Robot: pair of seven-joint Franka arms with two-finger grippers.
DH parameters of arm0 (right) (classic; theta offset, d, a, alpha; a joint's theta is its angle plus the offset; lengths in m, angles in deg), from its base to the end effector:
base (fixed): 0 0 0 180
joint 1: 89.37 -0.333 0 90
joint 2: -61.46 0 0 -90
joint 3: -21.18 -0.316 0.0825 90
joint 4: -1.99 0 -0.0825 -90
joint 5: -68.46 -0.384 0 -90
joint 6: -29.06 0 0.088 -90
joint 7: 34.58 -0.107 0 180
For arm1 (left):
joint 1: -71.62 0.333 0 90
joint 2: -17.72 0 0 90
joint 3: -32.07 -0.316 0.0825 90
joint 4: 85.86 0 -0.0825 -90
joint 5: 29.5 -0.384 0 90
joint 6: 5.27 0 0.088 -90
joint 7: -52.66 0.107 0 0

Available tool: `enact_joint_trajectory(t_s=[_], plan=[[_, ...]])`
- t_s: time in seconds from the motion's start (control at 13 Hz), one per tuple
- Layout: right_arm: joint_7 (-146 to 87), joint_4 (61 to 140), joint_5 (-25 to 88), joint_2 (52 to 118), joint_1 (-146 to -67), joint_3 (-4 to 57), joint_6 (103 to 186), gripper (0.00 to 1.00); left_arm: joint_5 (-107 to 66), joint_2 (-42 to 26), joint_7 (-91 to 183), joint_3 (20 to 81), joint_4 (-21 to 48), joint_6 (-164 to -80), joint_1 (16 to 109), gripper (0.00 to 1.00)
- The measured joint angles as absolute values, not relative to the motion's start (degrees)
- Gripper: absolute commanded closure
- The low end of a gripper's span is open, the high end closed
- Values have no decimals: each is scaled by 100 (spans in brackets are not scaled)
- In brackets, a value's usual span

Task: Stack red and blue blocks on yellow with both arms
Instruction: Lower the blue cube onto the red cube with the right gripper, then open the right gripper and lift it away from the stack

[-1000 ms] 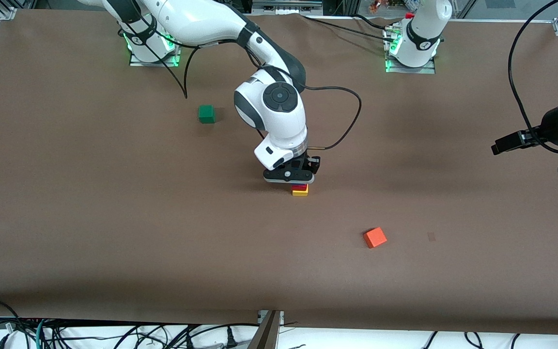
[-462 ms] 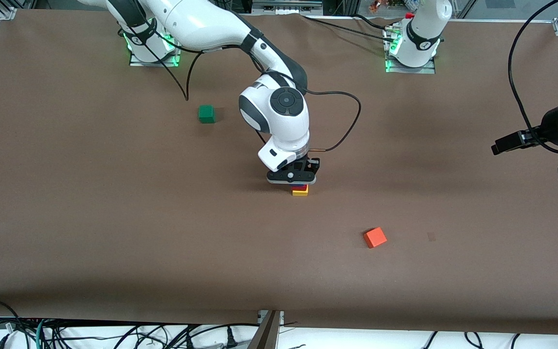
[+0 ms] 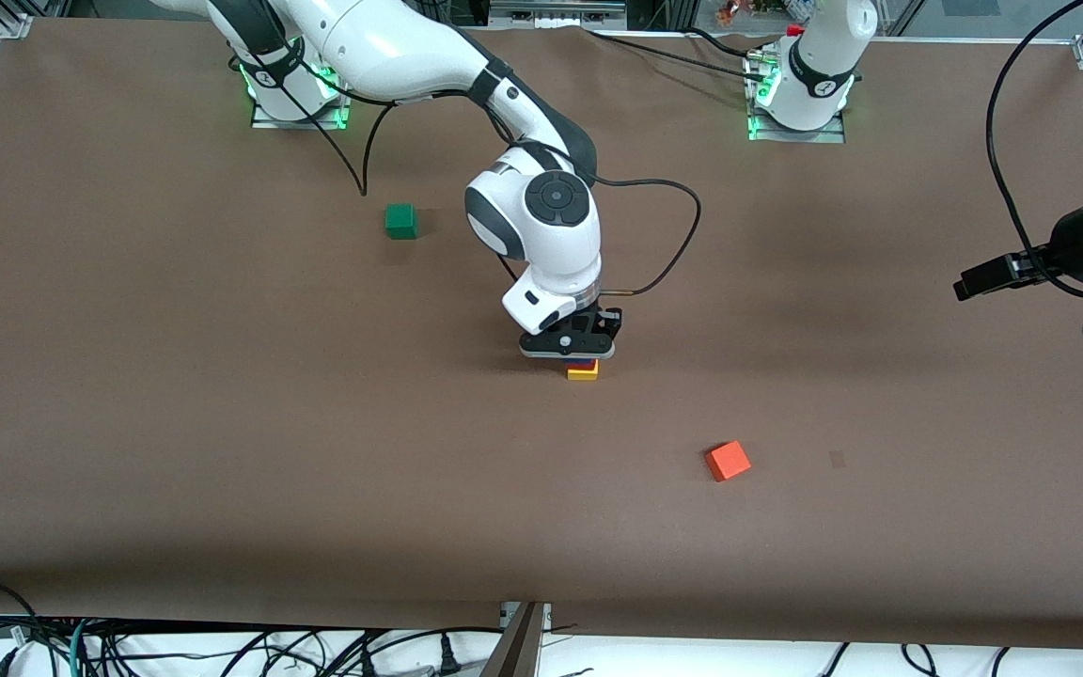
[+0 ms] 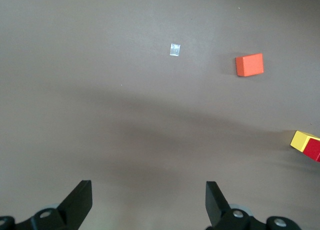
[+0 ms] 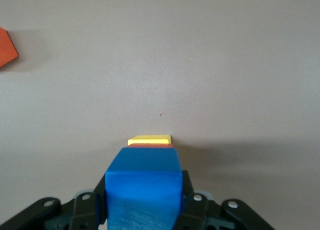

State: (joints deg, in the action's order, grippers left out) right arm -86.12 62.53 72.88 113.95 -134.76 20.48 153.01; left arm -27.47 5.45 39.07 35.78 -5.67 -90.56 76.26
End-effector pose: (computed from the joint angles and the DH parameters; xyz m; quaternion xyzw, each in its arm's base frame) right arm 0.5548 0.5670 0.2974 -0.9945 0.0318 -0.0847 0.0523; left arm 0.6087 0.0101 0.5734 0.9898 0.1260 -0.0646 0.0176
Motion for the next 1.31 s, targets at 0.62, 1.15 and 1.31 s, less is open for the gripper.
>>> enact_joint_trajectory(t_s=[0.62, 1.15, 1.31], plan=[[-8619, 6252, 7288, 11426, -13485, 2048, 15397, 0, -2747, 545, 3907, 3578, -567, -9057, 7626, 0], [-8632, 5989, 7257, 11299, -13404, 2086, 14941, 0, -2747, 545, 3907, 3578, -566, -9057, 7627, 0], [-8632, 5904, 7163, 10949, -13239, 2101, 14383, 0, -2747, 545, 3907, 3578, -565, -9058, 7627, 0]])
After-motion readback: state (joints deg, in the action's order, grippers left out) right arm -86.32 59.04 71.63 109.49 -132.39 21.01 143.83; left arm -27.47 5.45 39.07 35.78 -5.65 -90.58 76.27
